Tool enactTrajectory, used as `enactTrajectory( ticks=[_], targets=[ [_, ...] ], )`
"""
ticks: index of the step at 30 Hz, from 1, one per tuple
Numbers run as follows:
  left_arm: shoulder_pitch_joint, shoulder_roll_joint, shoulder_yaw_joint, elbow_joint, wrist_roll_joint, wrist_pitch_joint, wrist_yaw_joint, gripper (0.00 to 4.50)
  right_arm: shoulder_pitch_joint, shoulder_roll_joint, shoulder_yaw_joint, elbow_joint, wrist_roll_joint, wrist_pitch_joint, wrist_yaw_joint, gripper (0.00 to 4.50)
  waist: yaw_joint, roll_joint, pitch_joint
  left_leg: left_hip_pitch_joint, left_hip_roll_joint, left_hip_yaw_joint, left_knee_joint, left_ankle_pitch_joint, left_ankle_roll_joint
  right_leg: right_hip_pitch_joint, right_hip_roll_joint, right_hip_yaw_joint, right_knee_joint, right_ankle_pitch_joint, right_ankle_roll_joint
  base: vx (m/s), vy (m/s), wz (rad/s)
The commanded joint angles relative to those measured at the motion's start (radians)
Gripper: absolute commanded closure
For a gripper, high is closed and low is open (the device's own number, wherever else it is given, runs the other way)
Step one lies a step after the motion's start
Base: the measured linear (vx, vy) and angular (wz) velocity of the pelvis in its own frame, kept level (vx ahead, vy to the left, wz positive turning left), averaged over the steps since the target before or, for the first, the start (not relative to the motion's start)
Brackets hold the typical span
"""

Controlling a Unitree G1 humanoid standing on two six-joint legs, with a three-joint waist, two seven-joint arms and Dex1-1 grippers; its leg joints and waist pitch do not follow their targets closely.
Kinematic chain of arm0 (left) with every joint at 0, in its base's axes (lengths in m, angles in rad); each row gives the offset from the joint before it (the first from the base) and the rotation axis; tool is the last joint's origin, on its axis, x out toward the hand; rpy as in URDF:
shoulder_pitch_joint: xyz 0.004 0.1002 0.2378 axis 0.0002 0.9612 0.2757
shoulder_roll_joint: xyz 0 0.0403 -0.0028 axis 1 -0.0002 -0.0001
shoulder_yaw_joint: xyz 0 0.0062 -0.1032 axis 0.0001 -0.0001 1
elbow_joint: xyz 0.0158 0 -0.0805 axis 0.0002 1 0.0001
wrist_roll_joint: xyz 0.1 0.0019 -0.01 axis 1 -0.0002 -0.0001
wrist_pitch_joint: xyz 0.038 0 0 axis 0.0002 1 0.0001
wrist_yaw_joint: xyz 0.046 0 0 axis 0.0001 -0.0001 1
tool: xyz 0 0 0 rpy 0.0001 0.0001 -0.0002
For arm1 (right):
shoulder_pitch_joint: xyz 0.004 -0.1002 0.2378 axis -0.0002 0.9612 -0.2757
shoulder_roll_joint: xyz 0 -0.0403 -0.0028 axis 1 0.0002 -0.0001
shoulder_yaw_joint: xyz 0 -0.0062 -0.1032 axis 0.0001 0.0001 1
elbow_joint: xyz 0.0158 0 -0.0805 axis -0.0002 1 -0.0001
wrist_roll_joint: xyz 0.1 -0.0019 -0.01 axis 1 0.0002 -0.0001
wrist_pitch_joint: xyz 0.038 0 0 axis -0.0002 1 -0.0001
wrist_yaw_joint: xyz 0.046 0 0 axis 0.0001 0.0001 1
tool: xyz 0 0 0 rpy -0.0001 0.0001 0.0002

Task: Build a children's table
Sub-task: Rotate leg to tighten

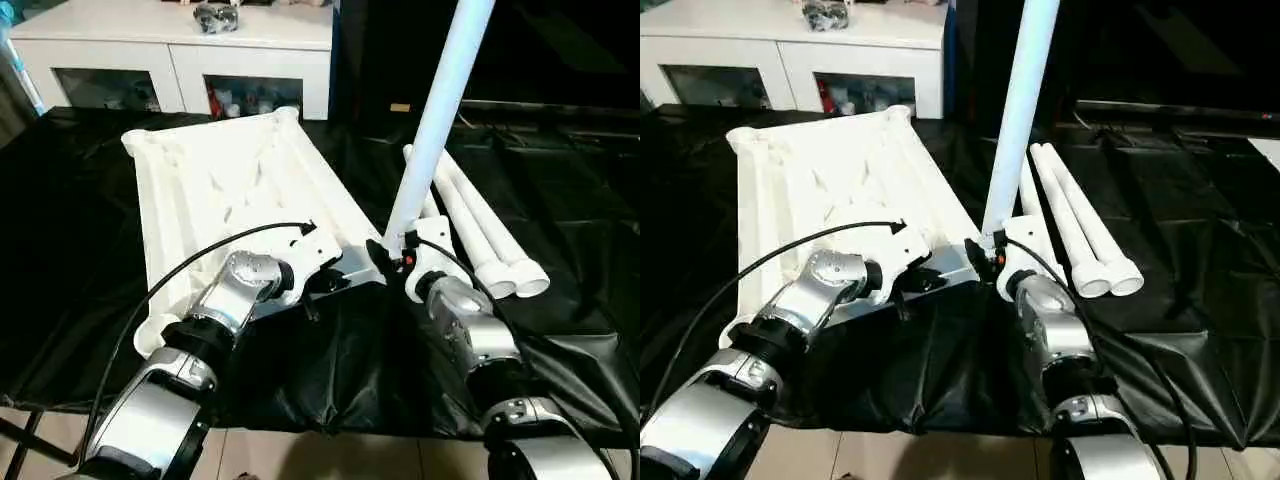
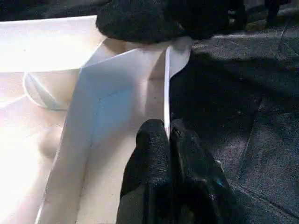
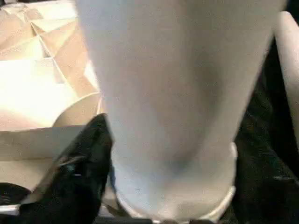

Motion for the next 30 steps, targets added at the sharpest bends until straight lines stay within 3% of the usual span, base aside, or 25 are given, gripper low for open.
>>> enactTrajectory(
  ticks=[1,4,6,7,10,13,15,22,26,30],
  targets=[
    [0.016,-0.02,-0.042,-0.012,0.006,-0.04,-0.018,4.5,0.006,0.06,0.079,0.035,-0.006,0.015,0.099,0.7,0.0,0.006,-0.041,0.013,0.108,-0.064,-0.08,-0.305,0.008,0.021,-0.143,0.089,-0.104,-0.395,-0.137,0.0,0.0,0.0],
    [0.042,0.031,-0.038,-0.034,-0.028,-0.133,-0.14,4.5,0.033,0.008,0.104,-0.029,0.011,0.016,0.242,0.62,-0.005,0.003,-0.046,-0.003,0.105,-0.065,-0.08,-0.259,0.032,0.035,-0.144,0.09,-0.091,-0.315,-0.144,0.0,0.0,0.0],
    [0.052,0.046,-0.033,-0.047,-0.044,-0.147,-0.187,4.5,0.044,-0.011,0.114,-0.05,0.019,0.015,0.3,0.62,-0.003,0.003,-0.05,-0.001,0.106,-0.061,-0.076,-0.231,0.044,0.035,-0.144,0.092,-0.086,-0.265,-0.156,0.0,0.0,0.0],
    [0.056,0.058,-0.034,-0.054,-0.05,-0.16,-0.213,4.5,0.051,-0.027,0.124,-0.065,0.02,0.018,0.333,0.62,0.001,0.003,-0.053,-0.001,0.104,-0.055,-0.072,-0.178,0.065,0.036,-0.14,0.091,-0.076,-0.179,-0.181,0.0,0.0,0.0],
    [0.071,0.102,-0.043,-0.069,-0.066,-0.194,-0.307,4.5,0.079,-0.083,0.155,-0.123,0.032,0.034,0.455,0.62,0.014,0.004,-0.059,-0.006,0.103,-0.048,-0.065,-0.1,0.102,0.039,-0.133,0.085,-0.059,-0.073,-0.196,0.0,0.0,0.0],
    [0.083,0.126,-0.043,-0.079,-0.087,-0.199,-0.378,4.5,0.104,-0.13,0.174,-0.182,0.05,0.069,0.555,0.62,0.025,0.004,-0.063,-0.007,0.106,-0.048,-0.059,-0.076,0.126,0.037,-0.133,0.084,-0.048,-0.011,-0.197,0.0,0.0,0.0],
    [0.089,0.148,-0.046,-0.083,-0.1,-0.207,-0.438,4.5,0.135,-0.18,0.199,-0.258,0.072,0.109,0.648,0.62,0.034,-0.001,-0.06,-0.006,0.107,-0.047,-0.06,-0.087,0.135,0.035,-0.13,0.083,-0.053,-0.031,-0.187,0.0,0.0,0.0],
    [0.096,0.18,-0.042,-0.087,-0.125,-0.216,-0.531,4.5,0.195,-0.291,0.253,-0.396,0.102,0.186,0.826,0.78,0.054,0.0,-0.052,-0.001,0.107,-0.048,-0.066,-0.15,0.082,0.03,-0.133,0.084,-0.075,-0.23,-0.138,0.0,0.0,0.0],
    [0.099,0.187,-0.042,-0.088,-0.13,-0.221,-0.553,4.5,0.21,-0.312,0.264,-0.435,0.116,0.213,0.864,1.07,0.058,0.001,-0.054,0.001,0.107,-0.049,-0.066,-0.143,0.073,0.029,-0.134,0.085,-0.075,-0.239,-0.132,0.0,0.0,0.0],
    [0.099,0.191,-0.042,-0.084,-0.126,-0.226,-0.566,4.5,0.219,-0.32,0.27,-0.462,0.124,0.244,0.87,1.48,0.06,-0.002,-0.058,-0.002,0.106,-0.048,-0.062,-0.114,0.081,0.031,-0.133,0.083,-0.067,-0.181,-0.14,0.0,0.0,0.0]
  ],
)
